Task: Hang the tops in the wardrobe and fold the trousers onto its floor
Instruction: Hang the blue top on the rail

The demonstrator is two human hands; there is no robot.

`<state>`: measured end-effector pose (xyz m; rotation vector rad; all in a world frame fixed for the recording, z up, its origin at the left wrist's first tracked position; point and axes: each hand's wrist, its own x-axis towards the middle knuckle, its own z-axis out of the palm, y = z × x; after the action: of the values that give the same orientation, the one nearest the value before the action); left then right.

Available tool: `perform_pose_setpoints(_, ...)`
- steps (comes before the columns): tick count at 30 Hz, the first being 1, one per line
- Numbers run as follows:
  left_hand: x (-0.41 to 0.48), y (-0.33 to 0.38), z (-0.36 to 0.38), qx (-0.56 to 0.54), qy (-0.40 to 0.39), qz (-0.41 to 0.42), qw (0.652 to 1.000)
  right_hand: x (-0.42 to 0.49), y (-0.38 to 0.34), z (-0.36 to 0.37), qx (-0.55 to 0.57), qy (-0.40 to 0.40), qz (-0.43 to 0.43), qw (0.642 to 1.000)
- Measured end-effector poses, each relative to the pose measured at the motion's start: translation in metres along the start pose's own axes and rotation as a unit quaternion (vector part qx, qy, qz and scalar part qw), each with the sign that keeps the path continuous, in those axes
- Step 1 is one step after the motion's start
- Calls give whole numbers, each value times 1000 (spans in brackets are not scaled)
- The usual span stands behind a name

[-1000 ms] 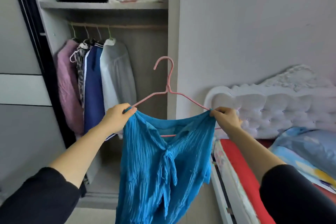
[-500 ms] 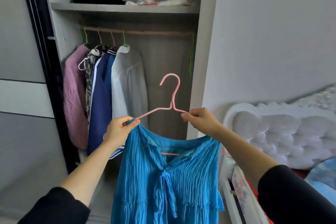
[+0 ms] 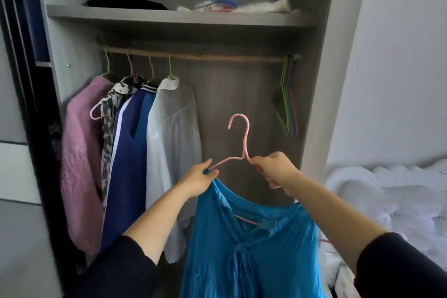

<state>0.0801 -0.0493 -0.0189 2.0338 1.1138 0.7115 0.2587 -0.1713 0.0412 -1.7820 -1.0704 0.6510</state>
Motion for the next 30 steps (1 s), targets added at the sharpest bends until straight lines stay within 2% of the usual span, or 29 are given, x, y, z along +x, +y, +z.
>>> perform_pose_setpoints(5, 92, -3, -31, 84, -3, 54, 995, 66, -26, 33, 12, 33, -1, 999)
perform_pose_setpoints(10, 172, -3, -77, 117, 7, 124, 985, 131, -59, 68, 37, 80, -2, 996)
perform_pose_setpoints(16, 247, 17, -141, 178, 101, 235, 950, 193, -110, 81, 75, 120, -25, 990)
perform_pose_setpoints(20, 276, 41, -181, 188, 204, 285, 917, 226, -152, 81, 81, 152, -48, 984)
perform_pose_setpoints(23, 294, 54, -209, 213, 271, 295, 891, 247, -182, 83, 89, 169, -59, 980)
perform_pose_setpoints(26, 315, 61, -229, 268, 263, 281, 883, 268, -206, 89, 109, 162, -69, 978)
perform_pose_setpoints(30, 331, 60, -243, 336, 272, 282, 856, 293, -223, 106, 133, 142, -76, 978)
